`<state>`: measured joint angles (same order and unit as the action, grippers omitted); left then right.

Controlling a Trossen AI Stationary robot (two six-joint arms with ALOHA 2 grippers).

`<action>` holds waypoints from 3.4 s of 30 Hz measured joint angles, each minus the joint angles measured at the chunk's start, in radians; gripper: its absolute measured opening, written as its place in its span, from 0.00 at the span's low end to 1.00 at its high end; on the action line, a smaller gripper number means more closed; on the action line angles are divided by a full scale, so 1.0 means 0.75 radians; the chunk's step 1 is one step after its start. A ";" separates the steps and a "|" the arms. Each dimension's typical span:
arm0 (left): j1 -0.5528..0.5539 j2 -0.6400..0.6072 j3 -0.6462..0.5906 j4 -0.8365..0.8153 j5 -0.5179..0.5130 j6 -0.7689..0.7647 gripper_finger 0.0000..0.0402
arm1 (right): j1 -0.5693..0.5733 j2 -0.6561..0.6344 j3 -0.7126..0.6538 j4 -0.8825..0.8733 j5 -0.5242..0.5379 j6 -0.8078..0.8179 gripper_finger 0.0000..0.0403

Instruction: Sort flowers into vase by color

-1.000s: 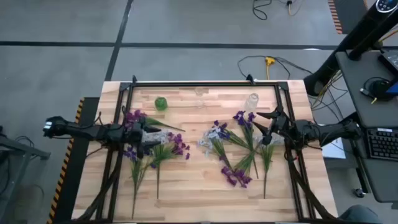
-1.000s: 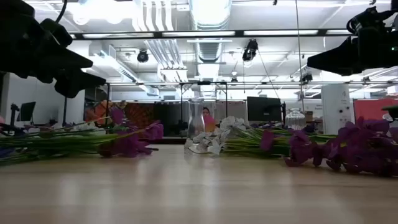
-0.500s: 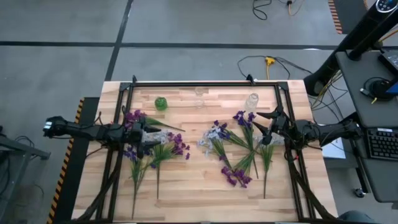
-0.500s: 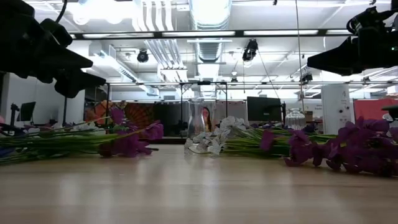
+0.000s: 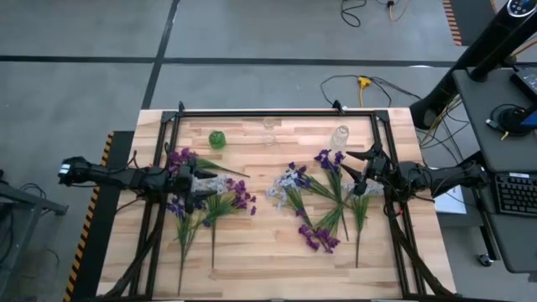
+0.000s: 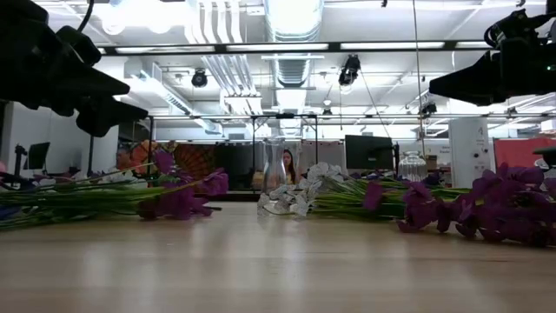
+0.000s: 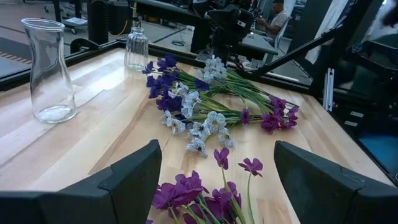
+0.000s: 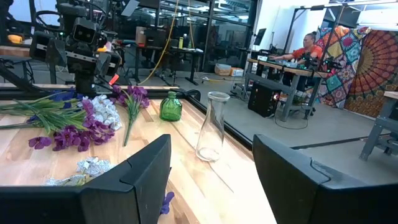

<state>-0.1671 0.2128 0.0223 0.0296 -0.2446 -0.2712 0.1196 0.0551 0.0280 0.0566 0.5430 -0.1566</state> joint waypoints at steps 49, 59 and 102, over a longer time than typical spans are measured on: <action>0.000 0.000 0.000 0.000 0.000 0.000 0.73 | 0.000 0.001 0.000 0.000 0.000 0.000 0.54; 0.001 0.002 -0.001 0.094 -0.044 -0.255 0.73 | 0.000 0.001 0.001 -0.001 0.000 0.000 0.54; 0.005 0.326 -0.001 0.529 -0.503 -0.428 0.73 | -0.001 0.008 0.001 0.101 0.129 0.689 0.54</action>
<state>-0.1631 0.4575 0.0219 0.4265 -0.6219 -0.5925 0.1188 0.0610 0.0284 0.1321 0.6401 0.3598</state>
